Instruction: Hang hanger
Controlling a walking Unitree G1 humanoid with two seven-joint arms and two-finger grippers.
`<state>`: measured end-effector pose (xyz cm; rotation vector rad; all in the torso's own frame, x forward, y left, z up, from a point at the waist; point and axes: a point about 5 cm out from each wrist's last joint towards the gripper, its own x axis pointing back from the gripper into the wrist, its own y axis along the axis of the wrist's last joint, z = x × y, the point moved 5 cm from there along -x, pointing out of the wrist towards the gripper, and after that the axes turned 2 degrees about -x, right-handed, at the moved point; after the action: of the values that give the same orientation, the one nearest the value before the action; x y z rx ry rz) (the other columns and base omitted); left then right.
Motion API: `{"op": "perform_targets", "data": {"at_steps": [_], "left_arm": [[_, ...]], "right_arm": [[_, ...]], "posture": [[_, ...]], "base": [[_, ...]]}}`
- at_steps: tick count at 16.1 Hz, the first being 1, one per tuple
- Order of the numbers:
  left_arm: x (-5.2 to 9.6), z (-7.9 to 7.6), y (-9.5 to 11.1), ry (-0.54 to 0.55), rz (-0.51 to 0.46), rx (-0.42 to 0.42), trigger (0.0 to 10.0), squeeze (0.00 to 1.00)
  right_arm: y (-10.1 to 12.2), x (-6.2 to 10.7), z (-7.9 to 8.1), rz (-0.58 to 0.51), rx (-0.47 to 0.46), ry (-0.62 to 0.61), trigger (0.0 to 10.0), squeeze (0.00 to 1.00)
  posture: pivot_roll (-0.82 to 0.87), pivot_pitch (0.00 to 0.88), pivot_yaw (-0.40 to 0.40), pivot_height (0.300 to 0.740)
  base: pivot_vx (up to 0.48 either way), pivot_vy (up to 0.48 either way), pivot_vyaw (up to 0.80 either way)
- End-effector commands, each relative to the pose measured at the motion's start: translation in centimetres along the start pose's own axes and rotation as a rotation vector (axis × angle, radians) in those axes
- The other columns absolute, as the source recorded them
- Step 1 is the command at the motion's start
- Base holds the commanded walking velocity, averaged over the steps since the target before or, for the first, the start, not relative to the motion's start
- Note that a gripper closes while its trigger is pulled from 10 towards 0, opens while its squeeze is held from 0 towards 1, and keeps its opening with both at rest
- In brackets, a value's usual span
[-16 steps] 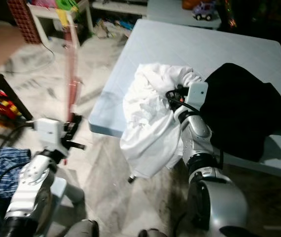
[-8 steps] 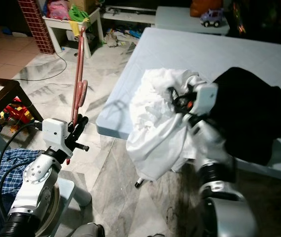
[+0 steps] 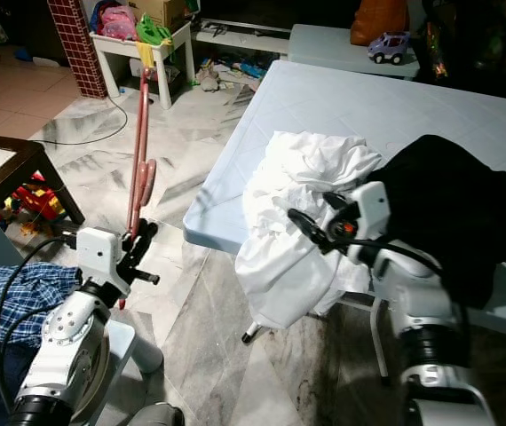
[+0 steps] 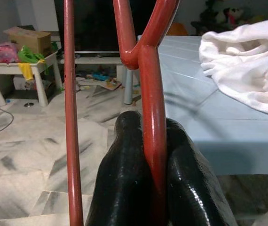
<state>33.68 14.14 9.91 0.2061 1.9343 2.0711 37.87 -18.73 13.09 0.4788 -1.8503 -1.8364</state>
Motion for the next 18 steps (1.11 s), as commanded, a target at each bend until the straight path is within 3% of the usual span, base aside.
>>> {"op": "perform_targets", "data": {"at_steps": [1, 4, 5, 6, 10, 11, 15, 18], "left_arm": [[0.1, -0.1, 0.0, -0.003, -0.006, -0.002, 10.0, 0.00], [0.0, -0.5, 0.0, -0.016, -0.007, -0.001, 10.0, 0.00], [0.0, -0.6, -0.1, -0.019, -0.006, 0.000, 10.0, 0.00], [0.0, -0.6, -0.1, -0.020, -0.006, 0.002, 10.0, 0.00], [0.1, -0.8, -0.2, -0.020, -0.002, 0.006, 10.0, 0.00], [0.1, -0.9, -0.3, -0.018, -0.002, 0.008, 10.0, 0.00], [0.2, -0.9, -0.2, -0.010, -0.004, 0.009, 10.0, 0.00], [0.0, -1.0, -0.2, -0.011, -0.007, 0.013, 10.0, 0.00]], "right_arm": [[-0.3, 0.7, -0.5, 0.049, 0.027, -0.001, 10.0, 1.00], [-1.2, 1.1, 0.0, 0.106, 0.024, 0.015, 10.0, 1.00], [-2.3, 1.1, 1.1, 0.154, 0.010, 0.047, 10.0, 0.12], [-3.1, 0.8, 1.8, 0.178, 0.001, 0.062, 10.0, 0.00], [-5.2, -1.1, 3.9, 0.244, -0.049, 0.048, 10.0, 0.00], [-5.7, -1.9, 3.8, 0.253, -0.072, -0.029, 0.0, 0.00], [-4.8, -4.4, 2.8, 0.172, -0.201, -0.272, 0.0, 0.00], [-3.8, -5.9, 2.9, 0.129, -0.245, -0.344, 0.0, 0.00]], "posture": [[0.15, 0.029, -0.048, 0.740], [0.14, 0.036, -0.045, 0.740], [0.14, 0.041, -0.048, 0.740], [0.14, 0.044, -0.050, 0.740], [0.15, 0.050, -0.055, 0.740], [0.15, 0.051, -0.057, 0.740], [0.16, 0.047, -0.065, 0.740], [0.16, 0.045, -0.069, 0.740]], "base": [[0.000, 0.000, 0.00], [0.000, 0.000, 0.00], [0.000, 0.000, 0.00], [0.000, 0.000, 0.00], [0.000, 0.000, 0.00], [0.000, 0.000, 0.00], [0.000, 0.000, 0.00], [0.000, 0.000, 0.00]]}}
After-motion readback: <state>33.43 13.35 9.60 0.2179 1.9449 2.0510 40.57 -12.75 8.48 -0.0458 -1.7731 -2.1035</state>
